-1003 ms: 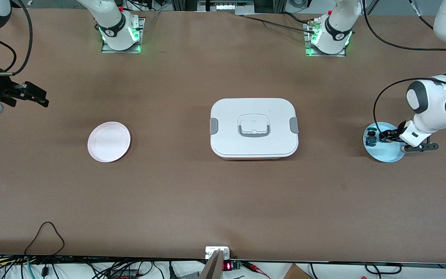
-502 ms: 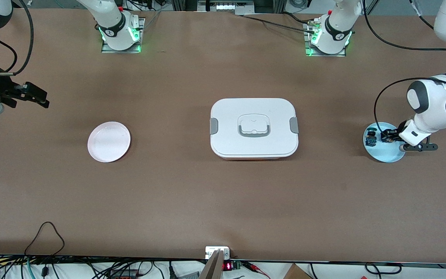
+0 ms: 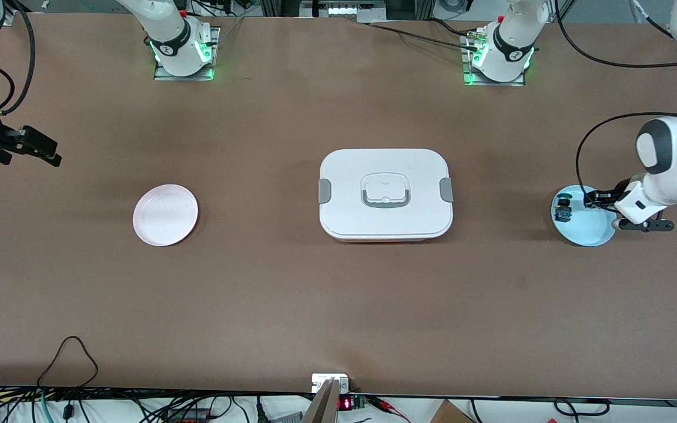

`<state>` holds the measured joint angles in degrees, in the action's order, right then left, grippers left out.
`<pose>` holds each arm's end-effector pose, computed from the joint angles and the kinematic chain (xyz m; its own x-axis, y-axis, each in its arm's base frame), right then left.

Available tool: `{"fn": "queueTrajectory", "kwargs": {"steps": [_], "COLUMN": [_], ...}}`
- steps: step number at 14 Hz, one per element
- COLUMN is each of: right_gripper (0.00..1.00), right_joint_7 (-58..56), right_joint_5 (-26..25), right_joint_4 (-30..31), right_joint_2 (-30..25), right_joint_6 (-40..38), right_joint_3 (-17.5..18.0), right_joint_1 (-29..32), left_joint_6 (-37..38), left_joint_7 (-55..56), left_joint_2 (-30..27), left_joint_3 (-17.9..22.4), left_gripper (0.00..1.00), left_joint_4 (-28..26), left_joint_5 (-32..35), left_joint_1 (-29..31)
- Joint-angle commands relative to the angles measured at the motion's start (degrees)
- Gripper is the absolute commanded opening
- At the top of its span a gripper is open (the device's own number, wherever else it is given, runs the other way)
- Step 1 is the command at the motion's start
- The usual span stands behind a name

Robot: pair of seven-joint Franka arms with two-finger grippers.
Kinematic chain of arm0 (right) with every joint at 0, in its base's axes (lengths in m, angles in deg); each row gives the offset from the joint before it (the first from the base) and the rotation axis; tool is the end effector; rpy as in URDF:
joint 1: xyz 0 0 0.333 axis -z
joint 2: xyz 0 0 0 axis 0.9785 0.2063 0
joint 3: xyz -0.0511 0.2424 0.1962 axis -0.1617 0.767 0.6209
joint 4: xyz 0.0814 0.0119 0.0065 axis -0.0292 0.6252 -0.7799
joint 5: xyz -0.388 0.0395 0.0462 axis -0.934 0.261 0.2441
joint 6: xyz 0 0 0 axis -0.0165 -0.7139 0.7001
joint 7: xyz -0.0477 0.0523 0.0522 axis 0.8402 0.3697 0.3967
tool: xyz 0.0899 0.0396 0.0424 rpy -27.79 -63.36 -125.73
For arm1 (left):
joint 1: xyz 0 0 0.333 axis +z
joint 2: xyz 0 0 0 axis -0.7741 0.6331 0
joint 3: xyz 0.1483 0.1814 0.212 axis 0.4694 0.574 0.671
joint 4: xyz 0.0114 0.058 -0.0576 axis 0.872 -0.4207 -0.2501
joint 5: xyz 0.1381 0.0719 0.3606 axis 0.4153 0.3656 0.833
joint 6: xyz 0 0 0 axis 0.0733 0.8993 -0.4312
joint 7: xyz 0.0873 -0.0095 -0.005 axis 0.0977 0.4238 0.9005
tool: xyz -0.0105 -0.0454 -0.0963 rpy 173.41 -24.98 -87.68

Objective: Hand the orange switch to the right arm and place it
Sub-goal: 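Close the left gripper on the orange push-button switch in the dish, then lift the switch with the left gripper and carry it toward the box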

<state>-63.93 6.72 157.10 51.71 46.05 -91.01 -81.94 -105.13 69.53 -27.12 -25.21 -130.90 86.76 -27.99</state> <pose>0.5659 -0.0298 0.5783 0.9987 -0.0306 0.0419 -0.0311 -0.9995 0.0115 0.5507 0.1782 0.2575 0.9749 -0.0383 -0.2195 -0.0433 -0.9989 -0.0180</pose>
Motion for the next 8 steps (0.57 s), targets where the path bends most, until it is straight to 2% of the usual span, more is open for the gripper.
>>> {"fn": "queueTrajectory", "kwargs": {"steps": [1, 3, 4, 8], "right_gripper": [1.00, 1.00, 1.00, 1.00], "right_joint_7": [-0.61, -0.09, -0.08, -0.78], "right_joint_5": [0.43, 0.08, 0.52, 0.09], "right_joint_4": [-0.96, -1.05, -1.05, -1.49], "right_joint_2": [-0.89, -0.80, -0.88, -0.88], "right_joint_6": [-0.48, -0.65, -0.83, -3.55], "right_joint_3": [0.09, 0.18, 0.09, -0.70], "right_joint_1": [0.25, 0.16, 0.33, 0.42], "left_joint_6": [14.72, 23.44, 25.92, 30.60], "left_joint_7": [-6.83, -12.04, -12.75, -24.60], "left_joint_2": [-1.84, -1.75, -1.75, -2.01], "left_joint_3": [-5.82, -10.04, -11.81, -12.09], "left_gripper": [0.21, 0.20, 0.20, 0.20], "left_joint_4": [7.89, 12.56, 14.06, 15.66], "left_joint_5": [0.80, -0.42, -3.21, -22.18], "left_joint_1": [0.56, 0.56, 0.91, 1.00]}}
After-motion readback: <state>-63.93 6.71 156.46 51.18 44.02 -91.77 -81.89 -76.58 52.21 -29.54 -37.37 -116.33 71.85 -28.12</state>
